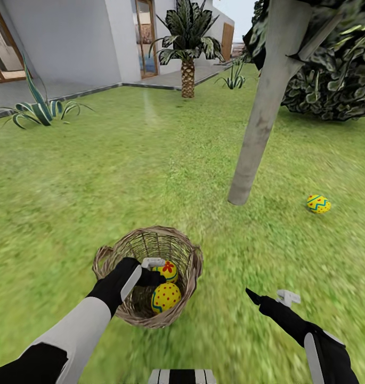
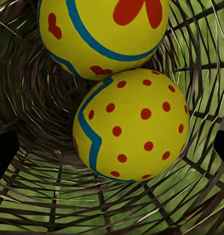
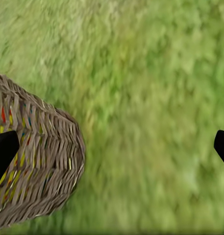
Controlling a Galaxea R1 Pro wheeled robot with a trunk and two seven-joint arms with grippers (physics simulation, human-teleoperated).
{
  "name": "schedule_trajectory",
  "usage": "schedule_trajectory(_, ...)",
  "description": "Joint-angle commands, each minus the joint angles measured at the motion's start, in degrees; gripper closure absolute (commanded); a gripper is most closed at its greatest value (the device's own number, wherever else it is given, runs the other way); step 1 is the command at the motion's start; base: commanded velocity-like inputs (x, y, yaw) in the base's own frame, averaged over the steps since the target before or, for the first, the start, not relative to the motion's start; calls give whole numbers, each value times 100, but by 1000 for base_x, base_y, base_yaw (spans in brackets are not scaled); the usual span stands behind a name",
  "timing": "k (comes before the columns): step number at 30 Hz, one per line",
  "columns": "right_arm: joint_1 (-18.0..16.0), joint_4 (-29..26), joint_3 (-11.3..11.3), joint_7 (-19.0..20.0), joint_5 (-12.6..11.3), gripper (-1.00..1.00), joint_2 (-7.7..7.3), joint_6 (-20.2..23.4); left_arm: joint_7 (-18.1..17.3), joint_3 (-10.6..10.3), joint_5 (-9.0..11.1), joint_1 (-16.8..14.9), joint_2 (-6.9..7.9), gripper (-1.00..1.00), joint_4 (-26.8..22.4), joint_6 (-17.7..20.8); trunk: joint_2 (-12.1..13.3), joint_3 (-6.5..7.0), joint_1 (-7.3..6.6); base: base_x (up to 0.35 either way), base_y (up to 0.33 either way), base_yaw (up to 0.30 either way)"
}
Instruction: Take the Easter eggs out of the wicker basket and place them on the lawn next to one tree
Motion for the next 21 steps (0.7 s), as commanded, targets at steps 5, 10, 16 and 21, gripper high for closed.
schedule_trajectory(5, -5, -4, -17, 16, -39, -100, 6, 51, -7, -9, 6, -2, 3, -100, -12, 25, -2, -4, -1, 0, 0, 0)
schedule_trajectory(10, -5, -4, -17, 16, -38, -100, 6, 51, -7, -11, 4, -2, 3, -100, -12, 26, -2, -4, -1, 18, -38, 0)
schedule_trajectory(16, -5, -4, -17, 16, -40, -100, 6, 51, -7, -6, 4, -2, 2, -100, -10, 26, -2, -4, -1, 63, -132, 0)
schedule_trajectory(21, -5, -4, -17, 16, -38, -100, 6, 51, -7, -8, 1, -2, 3, -100, -7, 26, -2, -4, -1, 65, -25, 0)
